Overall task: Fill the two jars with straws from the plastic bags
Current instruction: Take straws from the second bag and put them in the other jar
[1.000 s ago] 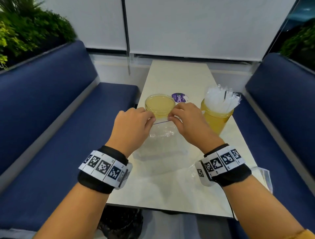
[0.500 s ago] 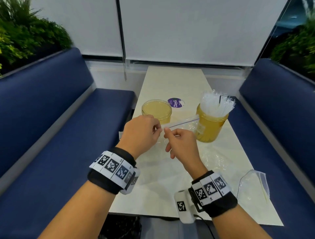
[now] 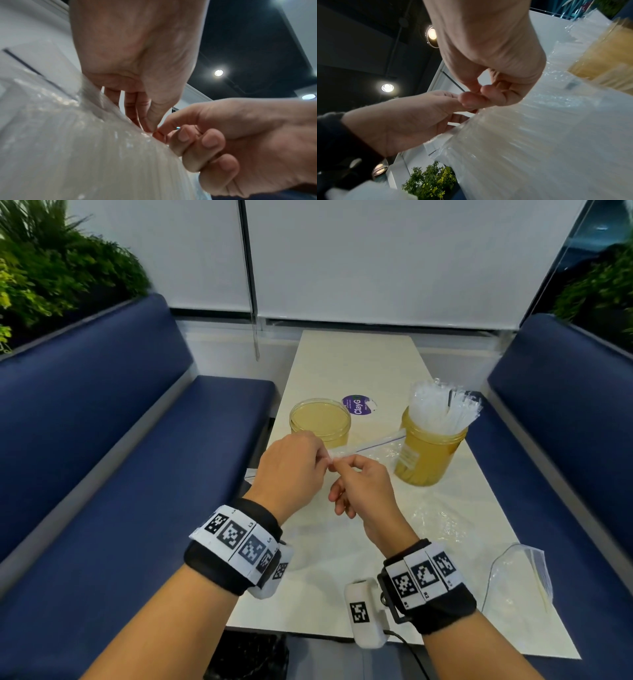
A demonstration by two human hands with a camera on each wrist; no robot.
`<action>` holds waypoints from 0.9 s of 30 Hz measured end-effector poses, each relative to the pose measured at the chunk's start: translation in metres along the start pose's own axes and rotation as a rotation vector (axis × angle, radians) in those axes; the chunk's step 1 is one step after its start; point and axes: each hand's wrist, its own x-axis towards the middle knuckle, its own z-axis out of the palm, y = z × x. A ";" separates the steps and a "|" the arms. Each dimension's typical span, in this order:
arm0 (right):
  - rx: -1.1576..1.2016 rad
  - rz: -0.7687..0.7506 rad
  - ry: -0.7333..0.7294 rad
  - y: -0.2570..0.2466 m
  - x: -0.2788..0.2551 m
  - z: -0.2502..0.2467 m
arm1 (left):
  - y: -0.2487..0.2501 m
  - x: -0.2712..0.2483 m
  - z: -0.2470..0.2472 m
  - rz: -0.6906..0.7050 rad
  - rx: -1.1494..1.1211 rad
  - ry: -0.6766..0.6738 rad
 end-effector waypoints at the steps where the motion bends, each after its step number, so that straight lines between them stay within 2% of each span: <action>1: 0.000 -0.005 0.006 0.000 0.000 0.001 | 0.001 0.000 0.000 0.007 0.022 -0.003; 7: -0.021 -0.009 0.025 0.003 -0.001 0.001 | 0.005 0.004 -0.001 0.102 0.218 -0.062; 13: -0.021 0.029 0.028 0.004 -0.001 -0.001 | 0.004 0.007 -0.003 0.148 0.276 -0.103; 17: -0.018 0.021 0.032 0.006 -0.002 -0.003 | 0.005 0.008 -0.007 0.179 0.238 -0.125; 20: -0.126 -0.017 0.058 0.005 -0.003 -0.003 | 0.004 0.009 -0.006 0.179 0.248 -0.116; 24: -0.223 -0.084 0.131 0.004 -0.001 -0.004 | 0.003 0.012 -0.006 0.128 0.158 -0.112; 27: -0.215 -0.107 0.118 0.002 -0.001 -0.006 | 0.002 0.015 -0.010 0.071 0.052 -0.122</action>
